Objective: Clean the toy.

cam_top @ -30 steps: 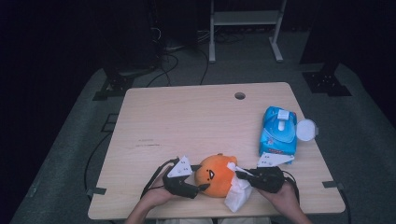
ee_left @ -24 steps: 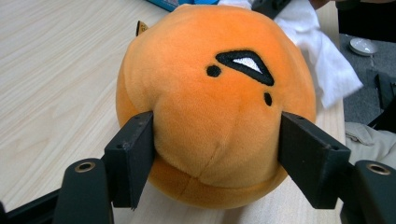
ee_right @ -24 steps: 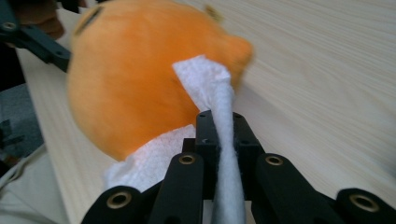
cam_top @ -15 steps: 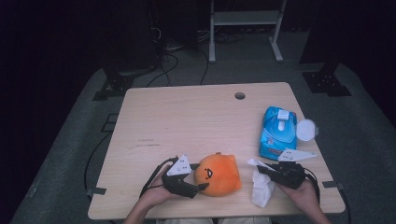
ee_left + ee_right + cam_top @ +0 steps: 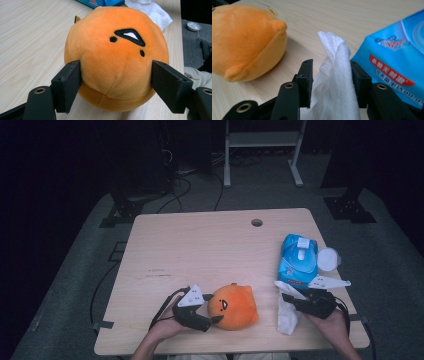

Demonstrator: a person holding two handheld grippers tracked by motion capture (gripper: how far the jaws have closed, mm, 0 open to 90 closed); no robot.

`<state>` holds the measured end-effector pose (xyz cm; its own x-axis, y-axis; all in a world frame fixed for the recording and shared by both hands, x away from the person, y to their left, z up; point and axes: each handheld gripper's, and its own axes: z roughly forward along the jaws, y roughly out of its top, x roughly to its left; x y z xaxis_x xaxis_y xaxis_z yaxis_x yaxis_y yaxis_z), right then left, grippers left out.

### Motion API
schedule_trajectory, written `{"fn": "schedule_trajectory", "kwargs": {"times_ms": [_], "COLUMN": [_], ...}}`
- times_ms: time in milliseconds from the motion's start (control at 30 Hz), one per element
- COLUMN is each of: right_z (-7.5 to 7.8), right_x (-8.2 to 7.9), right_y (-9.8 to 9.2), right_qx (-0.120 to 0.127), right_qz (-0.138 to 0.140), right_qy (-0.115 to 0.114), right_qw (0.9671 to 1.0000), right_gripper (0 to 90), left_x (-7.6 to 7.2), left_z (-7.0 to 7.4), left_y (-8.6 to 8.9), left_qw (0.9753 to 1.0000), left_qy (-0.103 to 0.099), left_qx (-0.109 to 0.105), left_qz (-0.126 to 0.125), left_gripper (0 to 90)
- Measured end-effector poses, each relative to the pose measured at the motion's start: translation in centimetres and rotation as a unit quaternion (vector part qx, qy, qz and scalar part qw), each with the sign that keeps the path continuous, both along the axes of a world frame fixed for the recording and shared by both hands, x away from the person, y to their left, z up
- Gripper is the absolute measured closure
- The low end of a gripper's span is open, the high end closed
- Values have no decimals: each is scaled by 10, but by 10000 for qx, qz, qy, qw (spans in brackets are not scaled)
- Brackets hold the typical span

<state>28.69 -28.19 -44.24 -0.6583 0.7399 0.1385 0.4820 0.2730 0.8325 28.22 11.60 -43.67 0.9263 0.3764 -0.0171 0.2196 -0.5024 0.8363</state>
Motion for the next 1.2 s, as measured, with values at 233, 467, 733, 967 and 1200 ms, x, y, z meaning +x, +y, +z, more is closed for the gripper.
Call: {"fn": "schedule_trajectory", "kwargs": {"times_ms": [233, 467, 733, 967, 1200], "right_z": [11, 11, 15, -5, 9], "right_x": [-4, -2, -4, 5, -2], "right_y": [7, 4, 14, 5, 1], "right_qx": [-203, -138, -486, -581, -588], "right_qz": [15, -86, 151, -137, -362], "right_qy": [-496, -522, -558, -62, -647], "right_qw": [9986, 9985, 9971, 9982, 9955], "right_gripper": [557, 533, 533, 509, 498], "left_x": [2, 2, 4, 3, 5], "left_z": [4, 9, 25, 24, 27], "left_y": [2, 3, -1, -13, -20], "left_qw": [10000, 9996, 9982, 9984, 9980], "left_qy": [-13, -20, -138, -201, -230], "left_qx": [-80, -273, -585, -494, -569], "left_qz": [6, -24, -23, -160, -150], "left_gripper": [251, 247, 228, 224, 222]}}
